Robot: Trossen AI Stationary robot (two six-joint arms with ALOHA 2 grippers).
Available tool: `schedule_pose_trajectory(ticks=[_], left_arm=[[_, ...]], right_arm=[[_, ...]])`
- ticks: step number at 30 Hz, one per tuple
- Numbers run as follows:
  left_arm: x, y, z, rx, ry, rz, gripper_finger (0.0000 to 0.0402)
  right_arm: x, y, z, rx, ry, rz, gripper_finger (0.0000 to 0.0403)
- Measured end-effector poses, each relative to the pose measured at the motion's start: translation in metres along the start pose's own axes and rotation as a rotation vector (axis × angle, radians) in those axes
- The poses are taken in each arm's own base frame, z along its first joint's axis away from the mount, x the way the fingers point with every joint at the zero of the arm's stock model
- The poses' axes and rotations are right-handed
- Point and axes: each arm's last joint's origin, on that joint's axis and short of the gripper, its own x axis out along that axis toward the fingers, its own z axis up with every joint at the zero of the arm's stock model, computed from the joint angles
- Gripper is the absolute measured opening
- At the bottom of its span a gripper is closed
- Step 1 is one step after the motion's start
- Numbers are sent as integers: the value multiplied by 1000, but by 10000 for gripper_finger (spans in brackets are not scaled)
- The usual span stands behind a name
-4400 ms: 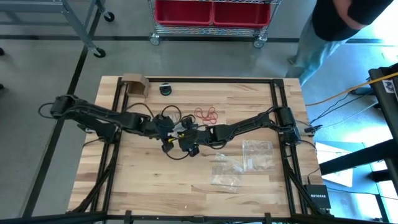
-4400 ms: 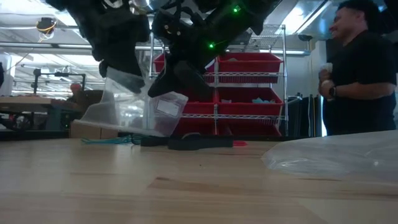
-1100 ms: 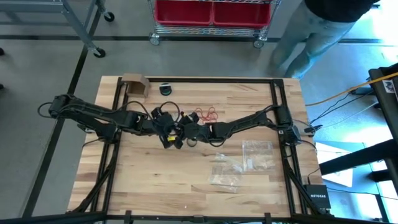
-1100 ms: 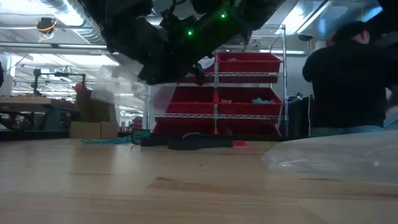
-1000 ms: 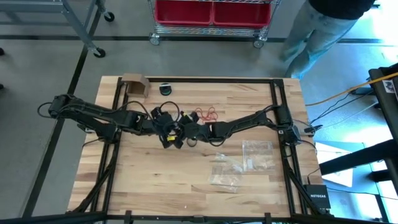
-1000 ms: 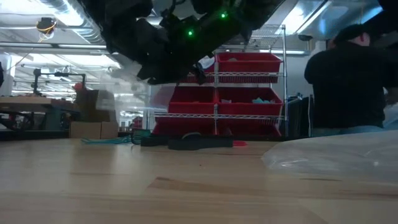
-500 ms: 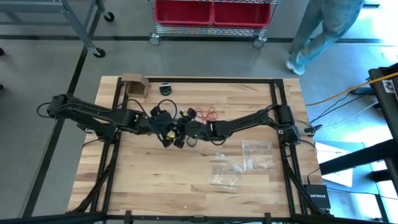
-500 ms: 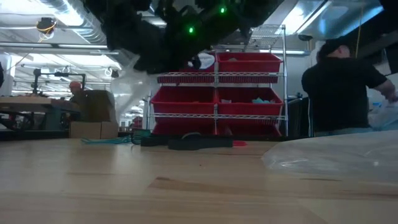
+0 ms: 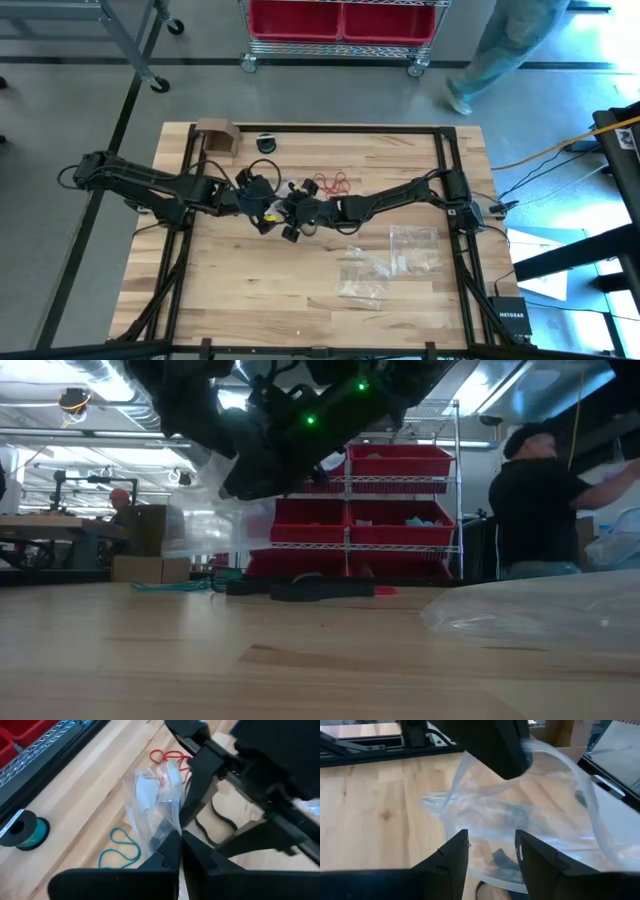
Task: Sort rubber bands
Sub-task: Put the black rubber band into the transparent zip bag
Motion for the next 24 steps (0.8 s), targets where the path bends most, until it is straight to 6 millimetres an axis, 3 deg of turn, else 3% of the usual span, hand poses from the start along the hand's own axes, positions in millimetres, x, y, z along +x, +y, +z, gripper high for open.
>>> schedule_pose_trajectory(ticks=[5, 11, 15, 19, 24], left_arm=[[2, -1, -6, -9, 13, 3, 1], [0, -2, -7, 50, 27, -29, 1], [-14, 1, 3, 134, 70, -177, 1], [-28, 9, 9, 155, 54, -185, 1], [-30, 10, 11, 154, 31, -173, 1]], right_arm=[[-3, 3, 10, 16, -47, 100, 153], [-6, 3, 20, -99, -47, 76, 153], [-6, 4, 20, -135, -39, 94, 153], [-5, 4, 20, -170, -43, 107, 153], [-6, 4, 20, -189, -38, 108, 153]])
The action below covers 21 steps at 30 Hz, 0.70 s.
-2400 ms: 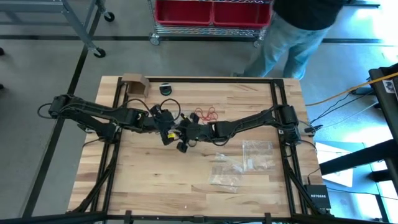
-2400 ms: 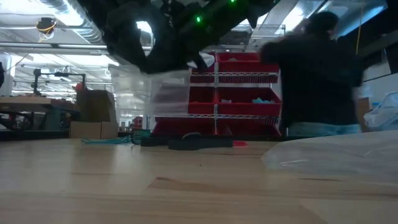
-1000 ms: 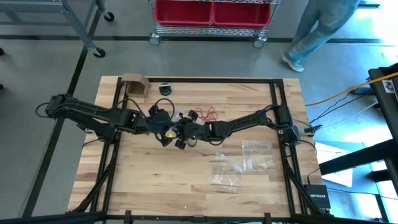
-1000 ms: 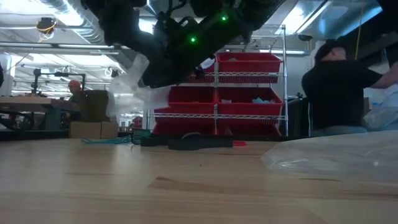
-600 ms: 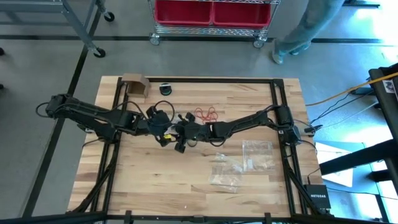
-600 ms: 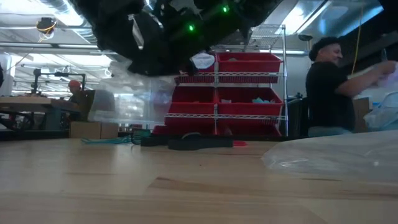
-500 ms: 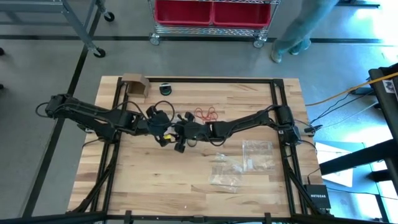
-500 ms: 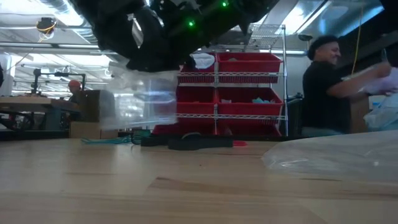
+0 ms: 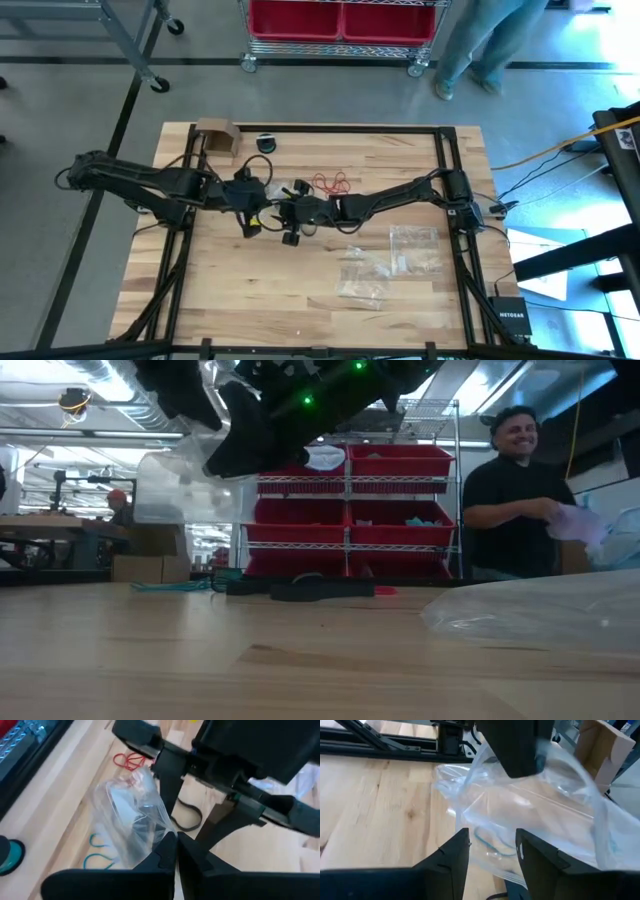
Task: Sort rubber bands
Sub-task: Put the black rubber band into the transparent zip bag
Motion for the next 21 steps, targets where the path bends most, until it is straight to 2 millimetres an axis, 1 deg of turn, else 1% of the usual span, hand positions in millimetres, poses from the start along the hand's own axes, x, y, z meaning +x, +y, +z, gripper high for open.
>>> schedule_pose_trajectory(ticks=[3, 6, 8, 10, 13, 15, 19, 21], left_arm=[[5, -2, -1, 10, 22, 10, 1], [9, -3, -1, 8, 26, 14, 1], [10, -4, 2, -3, 7, 15, 1], [9, -5, 3, -10, -8, 19, 1], [10, -6, 5, -28, -38, 31, 1], [10, -5, 5, -49, -39, 36, 1], [9, -7, 6, -79, -51, 28, 1], [9, -8, 7, -83, -64, 26, 1]], right_arm=[[-7, -2, 8, 17, -18, 1, 153], [-24, -9, 25, 73, -63, -2, 153], [-33, -13, 35, 80, -96, -47, 153], [-33, -15, 37, 86, -115, -77, 153], [-24, -13, 31, 89, -117, -51, 153], [-17, -10, 25, 86, -107, -69, 153], [-4, -8, 7, 59, -33, -83, 153], [-2, -7, 4, 53, -16, -86, 153]])
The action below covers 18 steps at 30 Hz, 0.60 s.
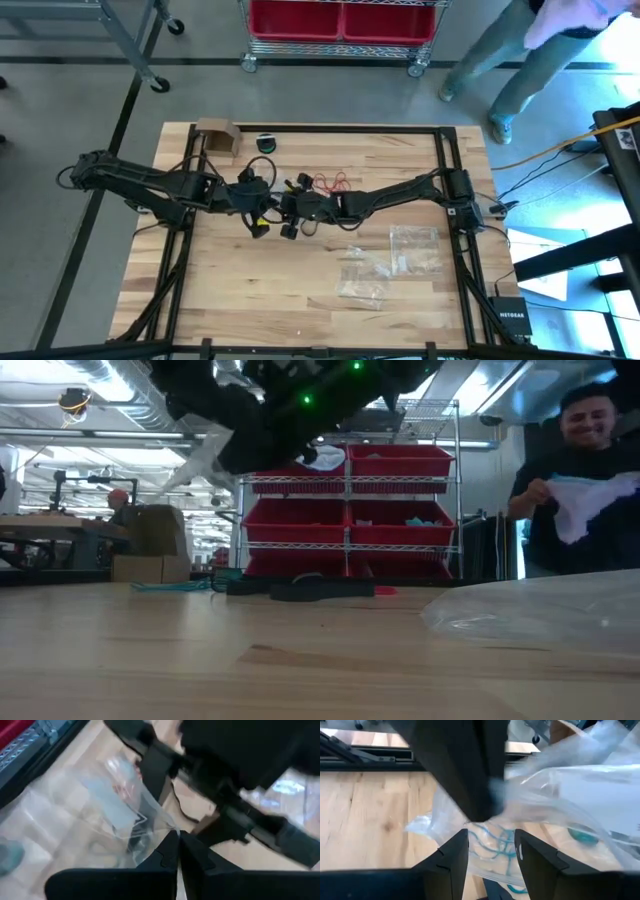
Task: Sort rubber bands
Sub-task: Put the black rubber band into the transparent zip bag
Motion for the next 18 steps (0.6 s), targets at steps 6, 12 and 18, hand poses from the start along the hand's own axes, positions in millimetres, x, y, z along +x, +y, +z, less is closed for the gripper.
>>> schedule_pose_trajectory(ticks=[6, 12, 18], left_arm=[[2, 0, -2, 0, 21, 11, 1], [11, -4, -4, 18, 49, 21, 1], [14, -12, -7, 54, 63, 6, 1]], right_arm=[[2, 1, -3, -4, 16, -18, 153], [0, 0, 2, -5, -21, -18, 153], [-2, 1, 7, -1, -58, 35, 153]])
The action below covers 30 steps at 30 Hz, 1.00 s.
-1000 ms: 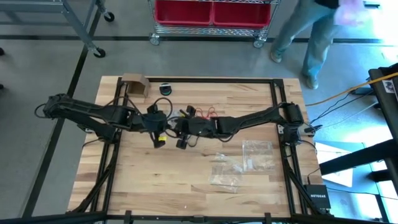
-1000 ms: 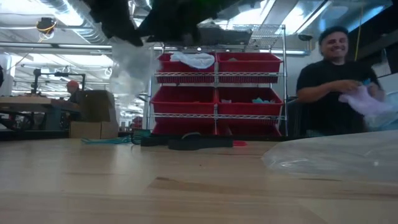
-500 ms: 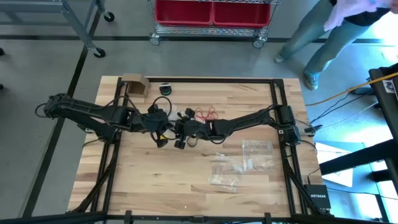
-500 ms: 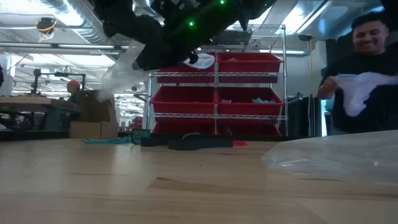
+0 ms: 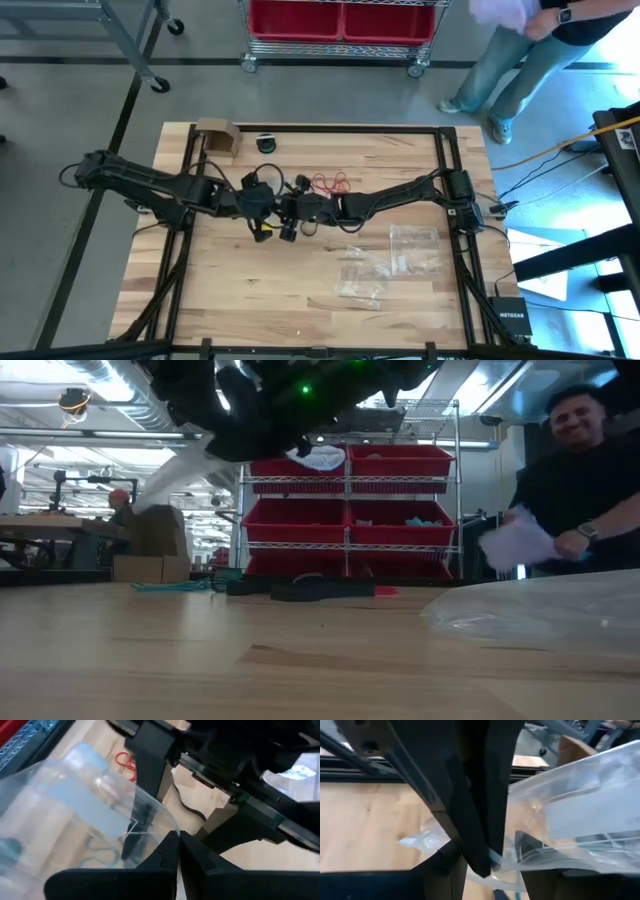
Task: Sort rubber bands
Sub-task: Put the black rubber band into the transparent zip bag
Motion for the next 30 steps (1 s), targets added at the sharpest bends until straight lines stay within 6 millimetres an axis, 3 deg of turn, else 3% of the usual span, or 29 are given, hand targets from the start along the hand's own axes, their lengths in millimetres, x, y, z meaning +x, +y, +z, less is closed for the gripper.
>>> schedule_pose_trajectory(ticks=[6, 10, 13, 21, 30], left_arm=[[-4, -8, -1, 22, -30, 4, 1], [-5, -11, 1, 4, -56, -24, 1], [-5, -11, 2, -30, -62, -28, 1], [-8, -15, 4, -98, -97, -47, 1], [-11, -18, 3, -53, -89, -70, 1]], right_arm=[[5, 2, 0, 4, -62, -14, 153], [15, 4, -5, -67, -118, 67, 153], [20, 5, -10, -116, -135, 10, 153], [18, 5, 2, -240, -257, -29, 153], [16, 14, 0, -281, -246, -14, 153]])
